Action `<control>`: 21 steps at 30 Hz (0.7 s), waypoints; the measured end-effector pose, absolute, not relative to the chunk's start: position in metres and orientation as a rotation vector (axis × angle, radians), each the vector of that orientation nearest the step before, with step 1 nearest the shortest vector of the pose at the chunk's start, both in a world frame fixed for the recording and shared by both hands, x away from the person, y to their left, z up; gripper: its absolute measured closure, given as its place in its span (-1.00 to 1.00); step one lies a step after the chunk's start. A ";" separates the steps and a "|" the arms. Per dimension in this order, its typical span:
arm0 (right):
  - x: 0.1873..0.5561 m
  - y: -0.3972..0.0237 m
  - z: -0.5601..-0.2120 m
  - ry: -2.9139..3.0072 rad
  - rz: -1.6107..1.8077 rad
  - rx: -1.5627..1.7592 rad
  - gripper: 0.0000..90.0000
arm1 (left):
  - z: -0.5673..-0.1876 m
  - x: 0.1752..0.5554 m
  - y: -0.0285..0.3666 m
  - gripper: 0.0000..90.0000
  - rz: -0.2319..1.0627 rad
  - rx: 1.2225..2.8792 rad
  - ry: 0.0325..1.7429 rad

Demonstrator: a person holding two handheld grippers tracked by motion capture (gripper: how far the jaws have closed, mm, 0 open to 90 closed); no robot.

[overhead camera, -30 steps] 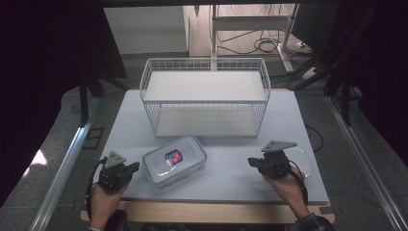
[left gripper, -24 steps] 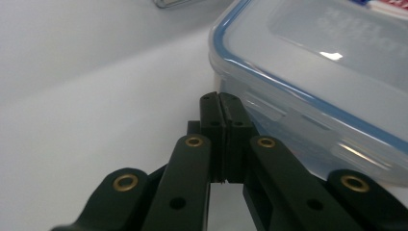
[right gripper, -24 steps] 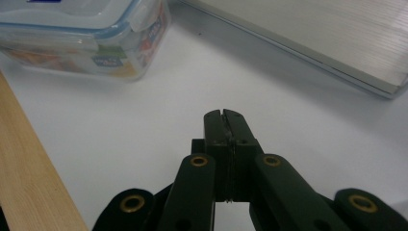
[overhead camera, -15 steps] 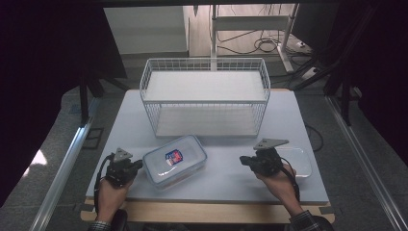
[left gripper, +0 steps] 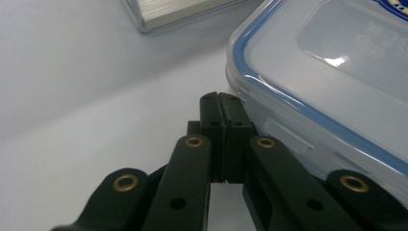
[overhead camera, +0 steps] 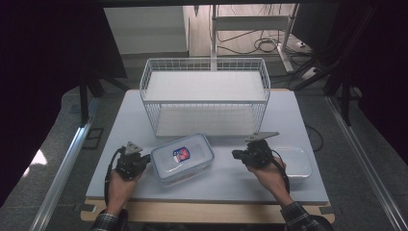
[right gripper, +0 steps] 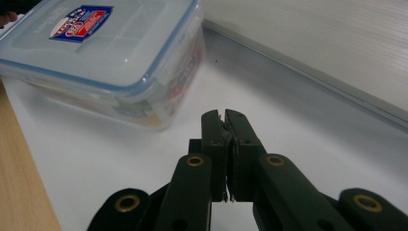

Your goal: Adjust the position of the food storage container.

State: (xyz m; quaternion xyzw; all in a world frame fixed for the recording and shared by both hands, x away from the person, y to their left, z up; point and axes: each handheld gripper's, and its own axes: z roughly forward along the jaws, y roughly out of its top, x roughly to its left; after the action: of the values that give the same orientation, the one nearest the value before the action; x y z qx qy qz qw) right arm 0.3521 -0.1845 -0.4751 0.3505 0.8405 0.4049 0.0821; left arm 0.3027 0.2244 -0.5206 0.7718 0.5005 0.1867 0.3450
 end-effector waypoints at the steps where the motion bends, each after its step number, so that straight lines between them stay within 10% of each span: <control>1: 0.354 -0.182 -0.476 2.509 1.206 1.045 0.94 | -0.521 0.305 0.223 1.00 0.480 2.006 1.297; 21: 0.358 -0.182 -0.487 2.489 1.140 1.122 0.93 | -0.520 0.352 0.175 1.00 0.422 2.067 1.199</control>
State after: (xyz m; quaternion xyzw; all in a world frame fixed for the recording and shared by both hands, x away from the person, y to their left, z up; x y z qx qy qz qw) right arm 0.3579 -0.1819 -0.4868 0.3777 0.8376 0.3838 0.0914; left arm 0.3518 0.1751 -0.5203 0.7979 0.4628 0.1631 0.3501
